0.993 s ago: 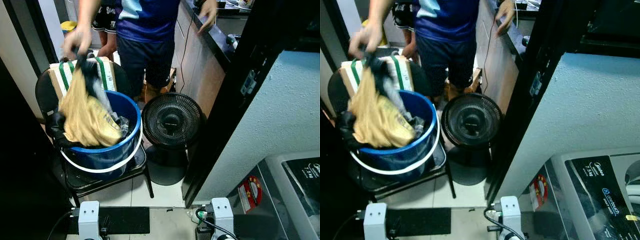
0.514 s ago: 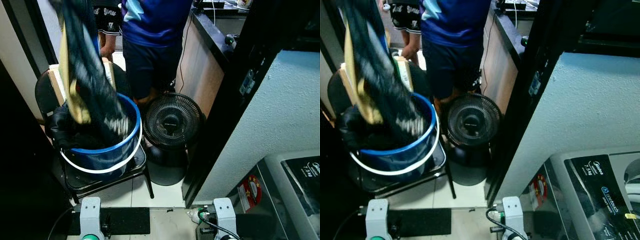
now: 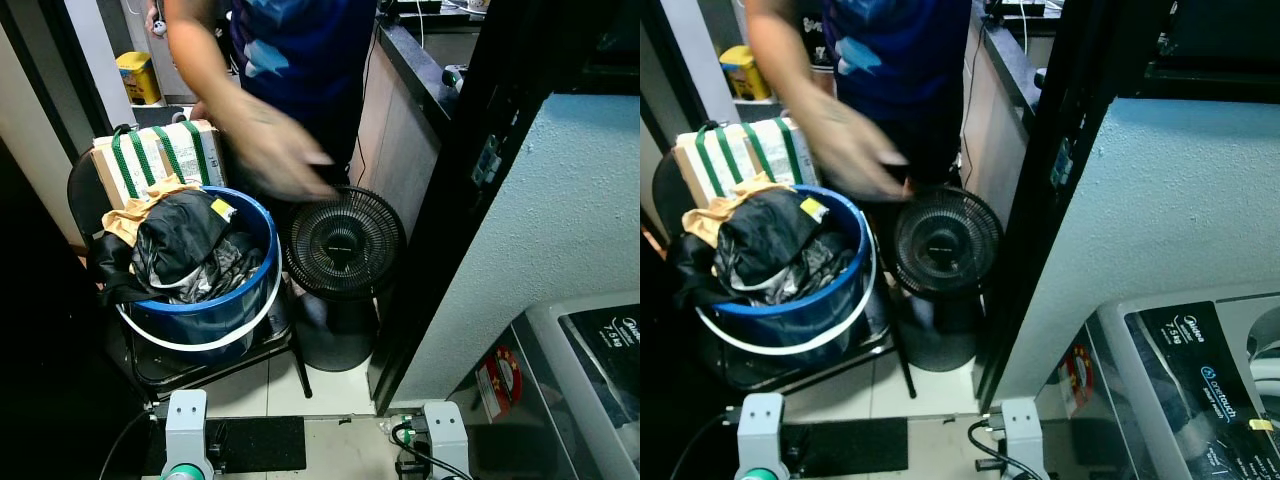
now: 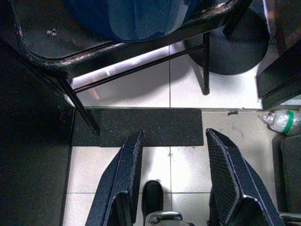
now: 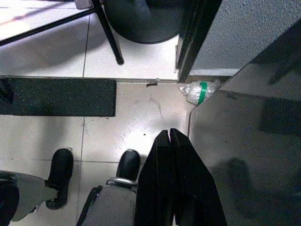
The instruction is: Clothes washing
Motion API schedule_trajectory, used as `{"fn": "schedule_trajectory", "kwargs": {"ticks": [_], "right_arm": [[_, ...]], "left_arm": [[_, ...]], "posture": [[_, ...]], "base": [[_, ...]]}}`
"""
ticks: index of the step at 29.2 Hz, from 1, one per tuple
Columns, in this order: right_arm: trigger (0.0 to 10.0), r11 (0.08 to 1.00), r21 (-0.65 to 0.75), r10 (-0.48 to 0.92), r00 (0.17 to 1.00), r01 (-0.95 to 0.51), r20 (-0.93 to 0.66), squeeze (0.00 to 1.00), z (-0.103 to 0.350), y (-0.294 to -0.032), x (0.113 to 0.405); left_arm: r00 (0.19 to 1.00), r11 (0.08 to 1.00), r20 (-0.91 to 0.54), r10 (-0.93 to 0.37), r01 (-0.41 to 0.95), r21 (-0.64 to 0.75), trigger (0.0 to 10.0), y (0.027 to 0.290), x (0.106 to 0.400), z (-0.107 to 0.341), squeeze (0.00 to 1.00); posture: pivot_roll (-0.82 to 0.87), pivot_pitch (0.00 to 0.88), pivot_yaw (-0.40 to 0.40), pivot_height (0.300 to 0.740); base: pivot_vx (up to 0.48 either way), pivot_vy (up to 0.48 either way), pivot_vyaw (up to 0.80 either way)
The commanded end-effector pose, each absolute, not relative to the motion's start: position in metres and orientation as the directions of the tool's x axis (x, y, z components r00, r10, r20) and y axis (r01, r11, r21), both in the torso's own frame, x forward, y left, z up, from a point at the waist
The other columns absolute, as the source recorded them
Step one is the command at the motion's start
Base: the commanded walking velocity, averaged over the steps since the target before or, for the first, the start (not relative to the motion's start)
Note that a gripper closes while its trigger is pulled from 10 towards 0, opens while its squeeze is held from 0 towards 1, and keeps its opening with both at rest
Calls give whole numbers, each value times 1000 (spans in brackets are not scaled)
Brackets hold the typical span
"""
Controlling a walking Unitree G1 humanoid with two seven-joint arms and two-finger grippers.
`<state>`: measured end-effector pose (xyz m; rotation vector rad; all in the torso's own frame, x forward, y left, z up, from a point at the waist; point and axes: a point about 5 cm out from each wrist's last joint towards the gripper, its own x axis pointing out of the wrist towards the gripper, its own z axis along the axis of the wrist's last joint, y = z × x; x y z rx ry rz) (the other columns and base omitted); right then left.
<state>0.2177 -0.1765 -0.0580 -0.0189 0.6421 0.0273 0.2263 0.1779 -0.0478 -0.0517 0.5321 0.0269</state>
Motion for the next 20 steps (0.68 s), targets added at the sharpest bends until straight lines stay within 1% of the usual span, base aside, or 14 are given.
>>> {"fn": "schedule_trajectory", "kwargs": {"ticks": [1, 10, 14, 16, 20], "right_arm": [[10000, 1000, -10, 8, 778, -18, -628, 0, -64, -183, 208], [10000, 999, -15, 14, 774, -31, -633, 0, -63, -184, 209], [10000, 999, -13, 24, 770, -42, -638, 0, -62, -178, 213], [10000, 999, -9, 33, 765, -51, -643, 0, -62, -169, 216], [10000, 999, -5, 38, 766, -53, -642, 0, -62, -167, 217]], "left_arm": [[846, 999, -533, 4, -32, -43, 10000, 178, 223, -51, 0], [855, 999, -518, 13, -37, -37, 10000, 182, 229, -47, 0], [855, 999, -519, 16, -41, -36, 10000, 183, 228, -47, 0], [852, 999, -523, 18, -42, -34, 10000, 185, 227, -48, 0], [851, 999, -525, 17, -39, -30, 10000, 185, 227, -48, 0]], "posture": [[25, 26, 63, 740], [15, 31, 64, 740], [15, 31, 65, 740], [14, 31, 71, 740], [15, 26, 71, 740]], "base": [[0, 0, 0], [0, 0, 0], [0, 0, 0], [0, 0, 0], [0, 0, 0]]}}
